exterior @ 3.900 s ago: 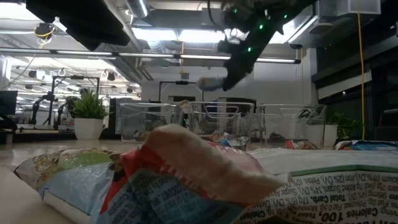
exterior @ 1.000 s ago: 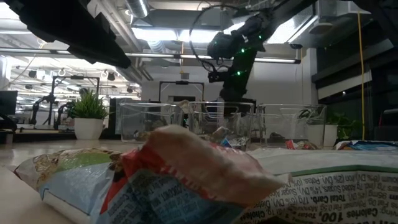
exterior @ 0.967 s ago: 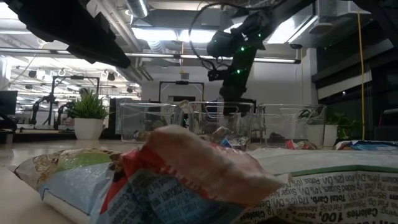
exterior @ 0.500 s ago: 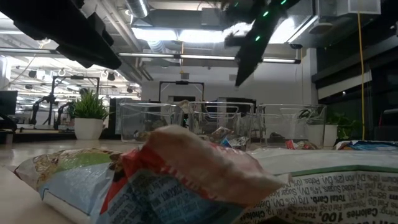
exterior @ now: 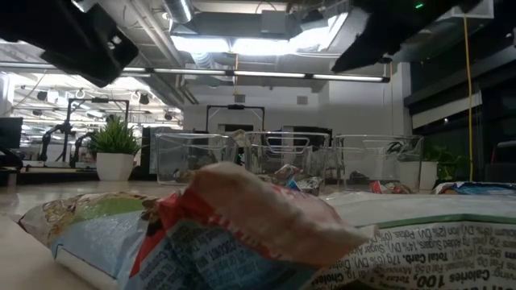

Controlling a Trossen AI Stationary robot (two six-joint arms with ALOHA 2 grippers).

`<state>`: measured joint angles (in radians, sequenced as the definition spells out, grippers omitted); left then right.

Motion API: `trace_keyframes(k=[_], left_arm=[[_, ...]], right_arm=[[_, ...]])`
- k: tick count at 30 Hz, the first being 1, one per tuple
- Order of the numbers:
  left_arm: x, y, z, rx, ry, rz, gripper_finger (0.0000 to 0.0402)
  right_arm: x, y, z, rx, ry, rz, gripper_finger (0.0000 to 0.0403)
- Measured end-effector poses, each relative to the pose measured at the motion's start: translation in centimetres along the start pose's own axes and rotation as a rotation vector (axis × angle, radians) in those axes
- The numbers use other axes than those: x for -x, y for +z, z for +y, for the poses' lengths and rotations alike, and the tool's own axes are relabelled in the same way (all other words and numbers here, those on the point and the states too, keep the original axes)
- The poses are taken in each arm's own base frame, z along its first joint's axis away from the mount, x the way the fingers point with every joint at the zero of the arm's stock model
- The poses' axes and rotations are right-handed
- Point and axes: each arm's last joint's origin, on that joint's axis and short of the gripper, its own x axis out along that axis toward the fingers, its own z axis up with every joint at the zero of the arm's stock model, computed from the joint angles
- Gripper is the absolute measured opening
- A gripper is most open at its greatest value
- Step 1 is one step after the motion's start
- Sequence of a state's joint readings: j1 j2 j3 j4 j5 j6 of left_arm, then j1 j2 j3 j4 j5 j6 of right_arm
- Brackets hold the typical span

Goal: Pick and place Granola Bars by type
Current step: Put the red granola bar into the center transparent bin

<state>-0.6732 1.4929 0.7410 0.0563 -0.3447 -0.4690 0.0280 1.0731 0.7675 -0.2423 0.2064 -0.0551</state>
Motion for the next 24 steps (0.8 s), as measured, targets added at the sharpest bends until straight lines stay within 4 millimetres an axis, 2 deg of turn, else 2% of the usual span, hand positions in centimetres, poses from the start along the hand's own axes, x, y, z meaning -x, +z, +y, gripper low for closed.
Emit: trace_keyframes(k=[6,14,19,24], left_arm=[[-0.5,0.2,-1.1,-0.039,-0.067,0.030,0.0108],[-3.8,0.2,-2.9,-0.155,-0.122,0.109,0.0119],[-5.6,-0.3,-3.1,-0.168,-0.101,0.146,0.0138],[-6.5,-0.8,-2.7,-0.196,-0.073,0.172,0.0177]], right_arm=[[0.9,-1.3,4.1,0.057,0.158,-0.179,0.0216],[0.8,-2.2,8.6,0.105,0.312,-0.366,0.0216],[0.1,-2.7,10.2,0.136,0.348,-0.391,0.0216],[-0.8,-3.1,10.8,0.135,0.349,-0.378,0.0216]])
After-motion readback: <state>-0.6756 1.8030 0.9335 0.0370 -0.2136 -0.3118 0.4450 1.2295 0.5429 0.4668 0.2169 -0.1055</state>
